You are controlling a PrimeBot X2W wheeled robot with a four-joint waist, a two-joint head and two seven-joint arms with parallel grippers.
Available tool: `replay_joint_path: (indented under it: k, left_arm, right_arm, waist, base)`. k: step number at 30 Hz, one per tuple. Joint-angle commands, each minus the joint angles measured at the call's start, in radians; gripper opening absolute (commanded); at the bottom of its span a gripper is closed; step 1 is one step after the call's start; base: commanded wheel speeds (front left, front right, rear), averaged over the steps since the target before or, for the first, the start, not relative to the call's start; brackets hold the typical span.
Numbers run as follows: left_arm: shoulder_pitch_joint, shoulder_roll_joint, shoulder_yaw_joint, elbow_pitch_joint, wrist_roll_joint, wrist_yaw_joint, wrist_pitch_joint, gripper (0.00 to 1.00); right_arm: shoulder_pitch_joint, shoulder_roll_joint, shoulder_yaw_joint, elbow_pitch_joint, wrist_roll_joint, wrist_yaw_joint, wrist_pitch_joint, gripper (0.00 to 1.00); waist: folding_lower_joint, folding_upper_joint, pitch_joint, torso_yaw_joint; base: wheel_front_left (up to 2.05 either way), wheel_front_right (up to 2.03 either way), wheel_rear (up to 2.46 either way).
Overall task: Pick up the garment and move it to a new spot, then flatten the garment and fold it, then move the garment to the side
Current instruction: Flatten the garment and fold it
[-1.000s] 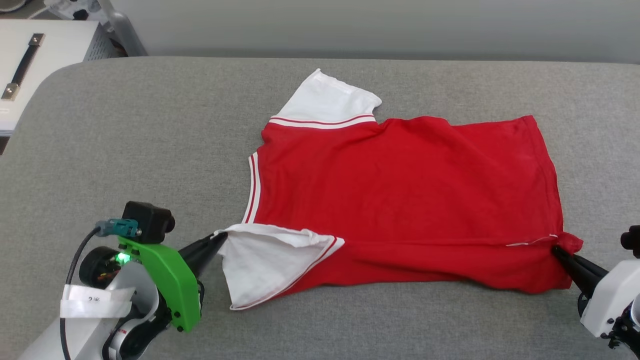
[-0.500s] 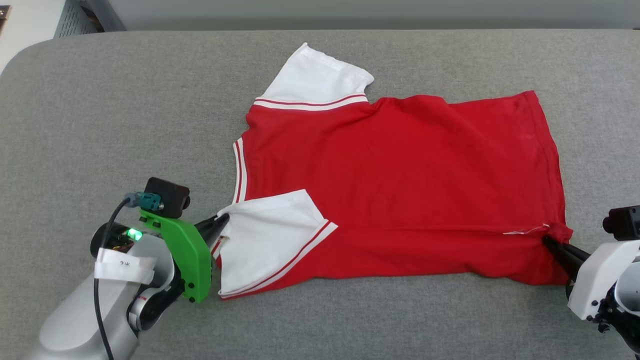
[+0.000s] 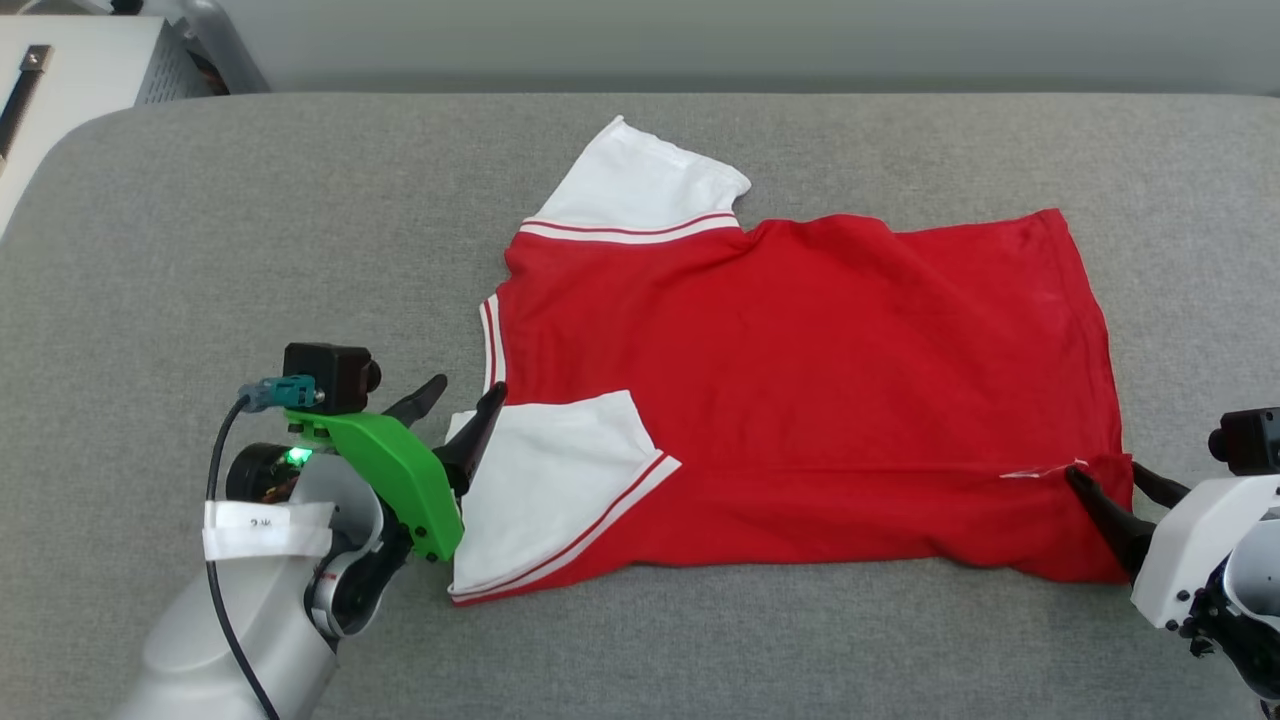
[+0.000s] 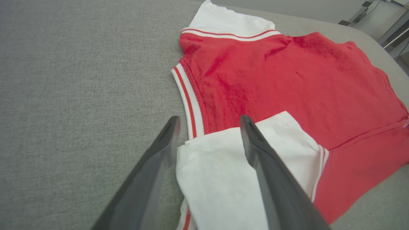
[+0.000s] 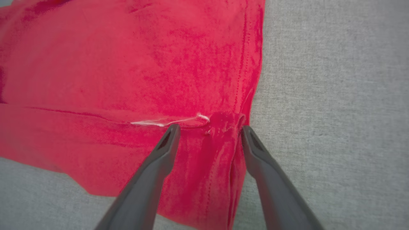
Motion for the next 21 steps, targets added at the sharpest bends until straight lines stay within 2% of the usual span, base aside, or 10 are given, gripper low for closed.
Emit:
replay_joint_path:
  k: [1, 4, 9, 18, 21]
  left_arm:
    - [0.023, -0.009, 0.009, -0.006, -0.015, 0.008, -0.012, 1.0]
    - [0.071, -0.018, 0.026, -0.031, -0.041, 0.046, -0.019, 1.0]
    - [0.181, 0.008, 0.015, -0.148, -0.055, 0.12, 0.026, 1.0]
    - [0.287, 0.071, -0.035, -0.341, -0.006, 0.284, 0.141, 1.0]
    - [0.29, 0.092, -0.053, -0.366, 0.031, 0.336, 0.176, 1.0]
  right_arm:
    - [0.005, 0.009, -0.01, -0.007, -0.008, -0.001, -0.003, 1.0]
    - [0.024, 0.015, -0.029, -0.035, -0.026, -0.001, 0.008, 1.0]
    - [0.077, 0.058, -0.109, -0.123, -0.073, -0.001, 0.109, 1.0]
    - [0.207, 0.182, -0.293, -0.296, -0.241, -0.001, 0.397, 1.0]
    - [0.227, 0.23, -0.341, -0.358, -0.285, -0.001, 0.461, 1.0]
  waist:
    - [0.0, 0.0, -0.034, 0.01]
    - [0.0, 0.0, -0.059, 0.016]
    - [0.0, 0.0, -0.076, 0.021]
    - [0.0, 0.0, -0.06, 0.023]
    - [0.0, 0.0, -0.049, 0.02]
  base:
    - [0.0, 0.0, 0.0]
    - [0.0, 0.0, 0.0]
    - [0.0, 0.0, 0.0]
    - [0.0, 0.0, 0.0]
    - [0.0, 0.0, 0.0]
